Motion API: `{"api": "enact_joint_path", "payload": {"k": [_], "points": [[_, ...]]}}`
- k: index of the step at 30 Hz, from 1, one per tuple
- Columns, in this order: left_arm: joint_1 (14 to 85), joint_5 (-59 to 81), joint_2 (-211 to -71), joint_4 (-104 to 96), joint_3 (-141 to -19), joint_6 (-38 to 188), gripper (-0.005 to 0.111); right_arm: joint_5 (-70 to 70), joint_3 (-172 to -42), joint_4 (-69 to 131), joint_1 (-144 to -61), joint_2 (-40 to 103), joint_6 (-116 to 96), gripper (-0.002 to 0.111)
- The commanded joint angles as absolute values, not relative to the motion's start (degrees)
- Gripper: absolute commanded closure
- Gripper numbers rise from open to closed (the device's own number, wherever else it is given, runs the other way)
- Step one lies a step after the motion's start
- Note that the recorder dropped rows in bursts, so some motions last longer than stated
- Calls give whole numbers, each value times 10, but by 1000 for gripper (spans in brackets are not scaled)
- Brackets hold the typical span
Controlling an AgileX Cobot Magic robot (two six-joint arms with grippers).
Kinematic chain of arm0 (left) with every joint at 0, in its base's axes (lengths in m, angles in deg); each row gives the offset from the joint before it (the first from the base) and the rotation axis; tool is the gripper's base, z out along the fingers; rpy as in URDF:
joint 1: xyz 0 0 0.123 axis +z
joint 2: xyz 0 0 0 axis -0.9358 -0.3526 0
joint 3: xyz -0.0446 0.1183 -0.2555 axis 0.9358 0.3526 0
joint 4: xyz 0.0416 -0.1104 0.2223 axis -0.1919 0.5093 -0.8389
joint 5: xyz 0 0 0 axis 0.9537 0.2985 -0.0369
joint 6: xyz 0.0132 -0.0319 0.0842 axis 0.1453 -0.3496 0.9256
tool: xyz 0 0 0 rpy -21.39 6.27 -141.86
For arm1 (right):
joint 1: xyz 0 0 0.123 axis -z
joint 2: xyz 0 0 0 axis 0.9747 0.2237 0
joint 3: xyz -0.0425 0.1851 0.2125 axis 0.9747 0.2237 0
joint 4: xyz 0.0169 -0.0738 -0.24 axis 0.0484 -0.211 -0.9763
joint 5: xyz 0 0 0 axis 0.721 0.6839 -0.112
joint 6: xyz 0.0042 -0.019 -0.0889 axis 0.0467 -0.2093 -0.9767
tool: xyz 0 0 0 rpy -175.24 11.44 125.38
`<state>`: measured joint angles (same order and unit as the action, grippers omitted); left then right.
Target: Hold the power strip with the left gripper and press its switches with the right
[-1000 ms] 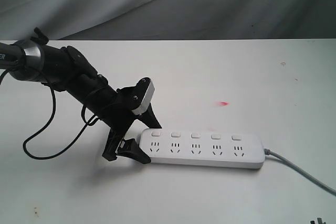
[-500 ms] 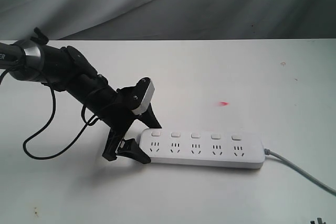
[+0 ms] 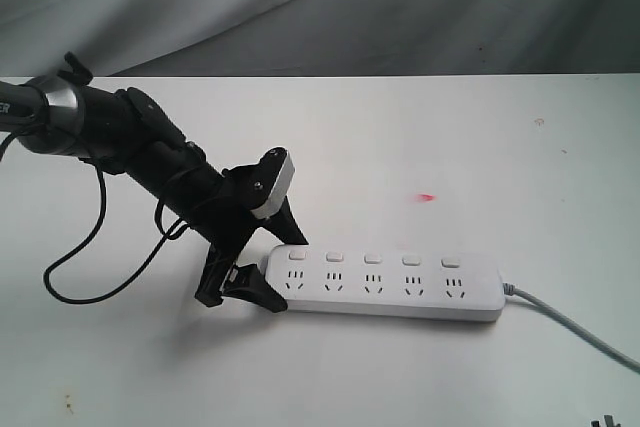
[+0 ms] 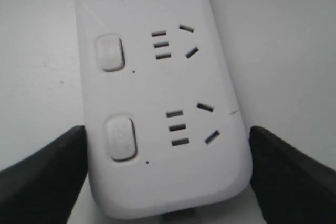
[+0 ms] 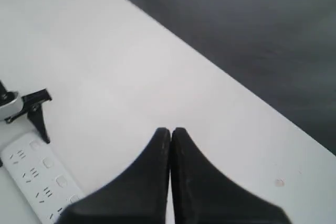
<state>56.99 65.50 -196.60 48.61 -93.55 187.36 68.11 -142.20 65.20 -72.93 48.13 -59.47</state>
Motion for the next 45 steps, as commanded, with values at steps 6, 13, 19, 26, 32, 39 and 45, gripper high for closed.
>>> {"api": "enact_joint_path", "payload": {"k": [6, 13, 19, 26, 32, 39, 45], "points": [[568, 645, -1966, 491, -937, 1876, 106, 698, -1377, 755, -728, 607, -766, 108], [568, 645, -1966, 491, -937, 1876, 106, 698, -1340, 760, -774, 660, -800, 98], [568, 645, -1966, 491, -937, 1876, 106, 682, -1338, 760, -838, 714, -813, 61], [568, 645, -1966, 491, -937, 1876, 106, 645, -1338, 716, -897, 778, -824, 46], [568, 645, -1966, 491, -937, 1876, 106, 610, -1338, 751, -939, 793, -854, 46], [568, 645, -1966, 491, -937, 1876, 106, 585, -1338, 811, -940, 795, -841, 46], [568, 645, -1966, 491, -937, 1876, 106, 621, -1327, 763, -949, 811, -908, 46]]}}
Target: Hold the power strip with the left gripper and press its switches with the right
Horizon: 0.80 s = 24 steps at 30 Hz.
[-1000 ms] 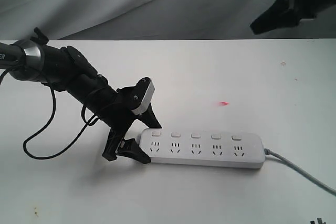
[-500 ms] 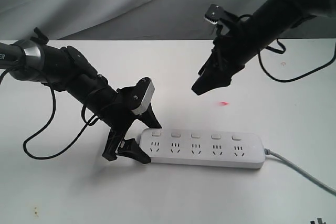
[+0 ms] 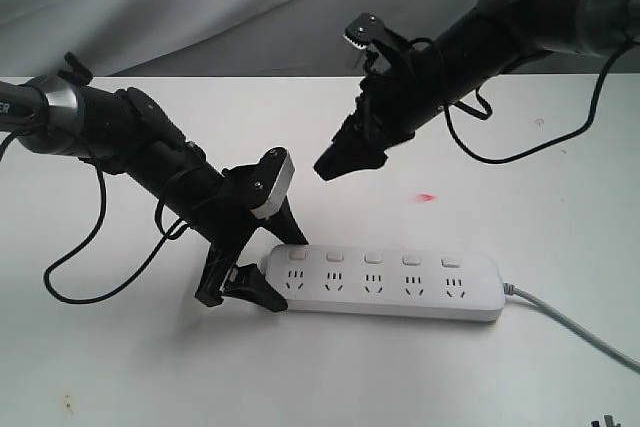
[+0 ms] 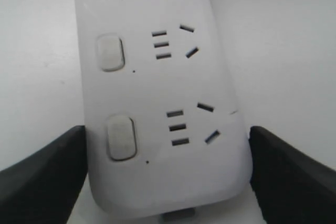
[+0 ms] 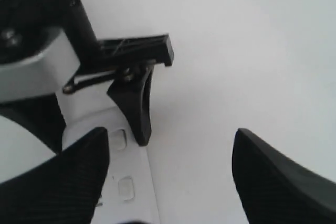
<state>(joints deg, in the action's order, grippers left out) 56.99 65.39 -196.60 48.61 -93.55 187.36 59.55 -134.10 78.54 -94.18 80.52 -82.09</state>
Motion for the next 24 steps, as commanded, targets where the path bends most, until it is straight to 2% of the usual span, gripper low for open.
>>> {"api": "enact_joint_path", "payload": {"k": [1, 11, 24], "points": [[568, 645, -1966, 491, -937, 1876, 106, 618, -1322, 776, -949, 811, -932, 46], [568, 645, -1966, 491, -937, 1876, 106, 456, -1163, 991, -949, 770, -1186, 46], [568, 645, -1966, 491, -937, 1876, 106, 402, -1138, 1023, -1007, 798, -1226, 46]]}}
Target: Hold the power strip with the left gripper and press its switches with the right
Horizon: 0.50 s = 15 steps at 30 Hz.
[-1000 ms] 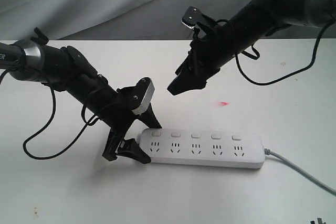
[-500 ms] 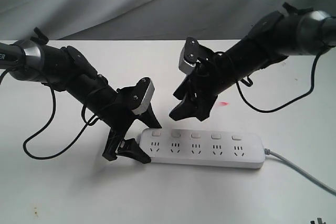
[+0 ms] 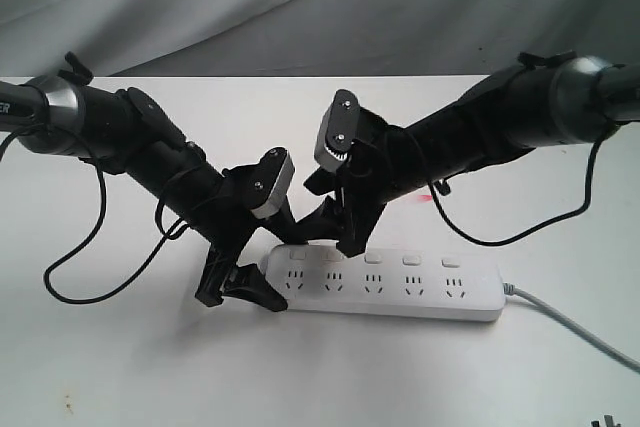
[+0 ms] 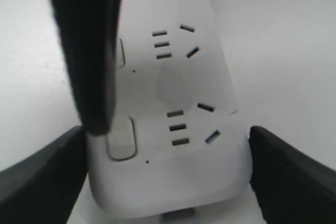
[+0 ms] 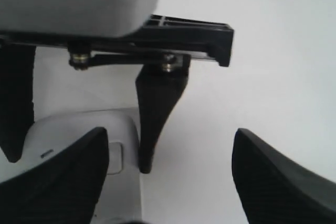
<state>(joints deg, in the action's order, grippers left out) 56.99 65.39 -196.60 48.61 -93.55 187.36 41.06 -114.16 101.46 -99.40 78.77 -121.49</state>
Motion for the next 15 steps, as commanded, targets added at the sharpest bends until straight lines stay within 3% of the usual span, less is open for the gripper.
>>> {"api": "enact_joint_path", "payload": {"k": [1, 15], "points": [[568, 645, -1966, 491, -937, 1876, 106, 397, -1138, 1024, -1011, 800, -1226, 46], [568, 645, -1966, 491, -937, 1876, 106, 366, -1138, 1035, -1011, 814, -1231, 46]]}}
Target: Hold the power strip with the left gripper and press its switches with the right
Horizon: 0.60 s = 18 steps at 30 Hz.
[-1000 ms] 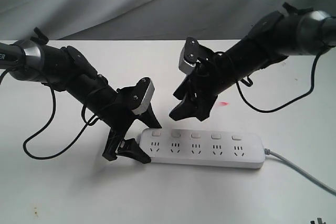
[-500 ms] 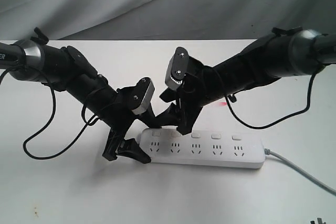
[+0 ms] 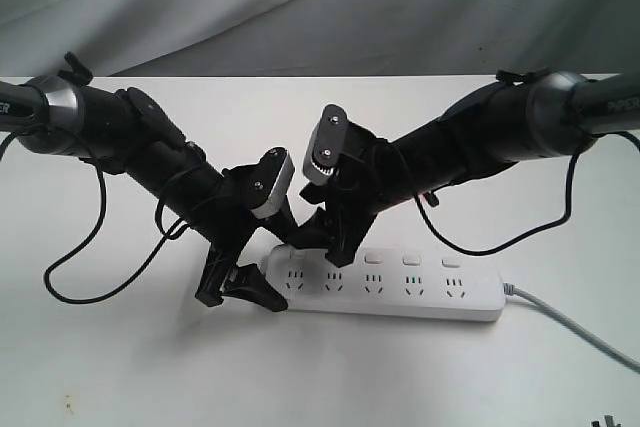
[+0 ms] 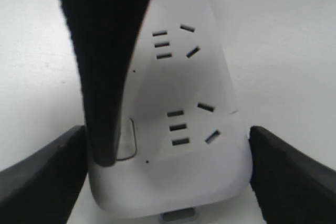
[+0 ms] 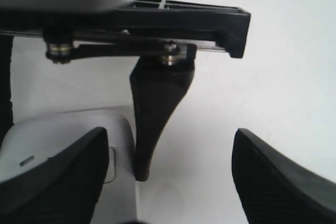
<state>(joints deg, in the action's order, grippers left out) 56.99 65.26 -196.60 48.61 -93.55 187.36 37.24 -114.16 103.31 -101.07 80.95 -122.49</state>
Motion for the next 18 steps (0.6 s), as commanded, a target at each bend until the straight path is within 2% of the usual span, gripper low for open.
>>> {"api": "enact_joint_path", "payload": {"k": [1, 18], "points": [[568, 645, -1966, 491, -937, 1876, 106, 365, -1138, 1035, -1011, 814, -1231, 46], [568, 645, -1966, 491, -937, 1876, 106, 364, -1138, 1007, -1011, 825, -1211, 46]]}}
